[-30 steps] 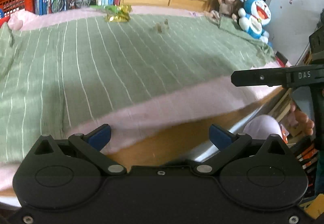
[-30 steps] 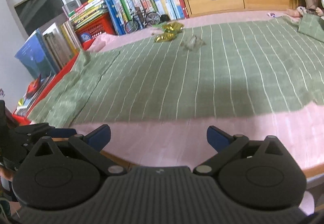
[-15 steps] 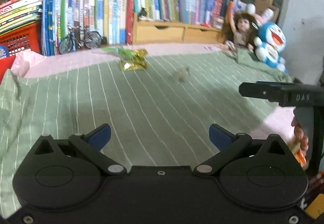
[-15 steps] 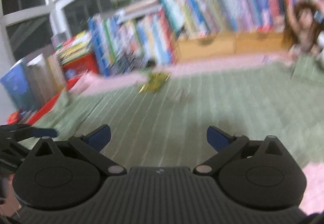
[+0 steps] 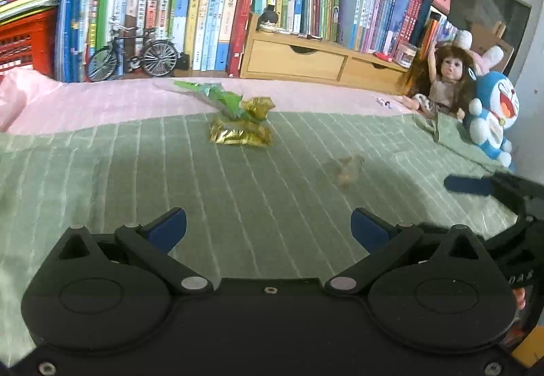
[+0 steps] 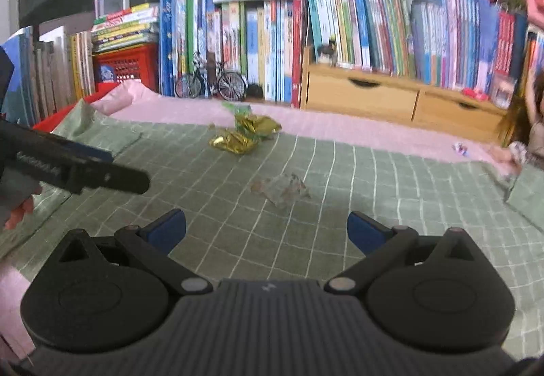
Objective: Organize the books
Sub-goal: 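Grasp the gold foil packet with the left tool while the right tool grasps the clear plastic bit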
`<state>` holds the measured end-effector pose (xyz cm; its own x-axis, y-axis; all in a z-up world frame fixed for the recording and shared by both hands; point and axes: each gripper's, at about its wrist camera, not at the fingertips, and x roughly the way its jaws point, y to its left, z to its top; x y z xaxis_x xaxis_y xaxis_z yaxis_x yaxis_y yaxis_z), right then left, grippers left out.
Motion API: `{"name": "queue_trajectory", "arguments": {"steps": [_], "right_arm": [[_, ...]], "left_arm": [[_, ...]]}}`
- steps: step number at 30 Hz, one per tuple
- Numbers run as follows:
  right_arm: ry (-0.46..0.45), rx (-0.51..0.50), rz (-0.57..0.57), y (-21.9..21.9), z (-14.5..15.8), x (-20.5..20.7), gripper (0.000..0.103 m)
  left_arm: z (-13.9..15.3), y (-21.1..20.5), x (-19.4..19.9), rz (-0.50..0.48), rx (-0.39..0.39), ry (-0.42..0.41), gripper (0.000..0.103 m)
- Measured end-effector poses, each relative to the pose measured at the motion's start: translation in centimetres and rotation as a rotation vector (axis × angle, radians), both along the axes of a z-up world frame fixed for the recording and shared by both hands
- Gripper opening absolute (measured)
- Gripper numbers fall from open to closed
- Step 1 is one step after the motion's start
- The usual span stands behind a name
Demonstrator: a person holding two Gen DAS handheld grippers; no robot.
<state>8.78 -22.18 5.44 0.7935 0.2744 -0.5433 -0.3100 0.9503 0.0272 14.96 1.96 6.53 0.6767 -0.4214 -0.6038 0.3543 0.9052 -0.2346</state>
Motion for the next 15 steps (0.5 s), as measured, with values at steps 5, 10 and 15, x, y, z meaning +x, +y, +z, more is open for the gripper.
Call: {"name": "queue_trajectory", "arguments": {"steps": [5,10,15], "right_arm": [[0.092,0.077,0.004,-0.9,-1.1,3.4,0.103],[0.128,0.1,0.014,-1.2,-2.1,6.4,0.103],[0.097,0.104,0.045,-1.0,-2.6,8.5,0.103]], "left_arm": [[-1.3,-1.1,4.1,-0.041,0.005,0.032,0.103],[-2.7,-2.6,7.9,-0.05,0.095,0.023,0.102],[-4.2,-3.3,11.4,-0.055,0.085,0.04,0.102]]}}
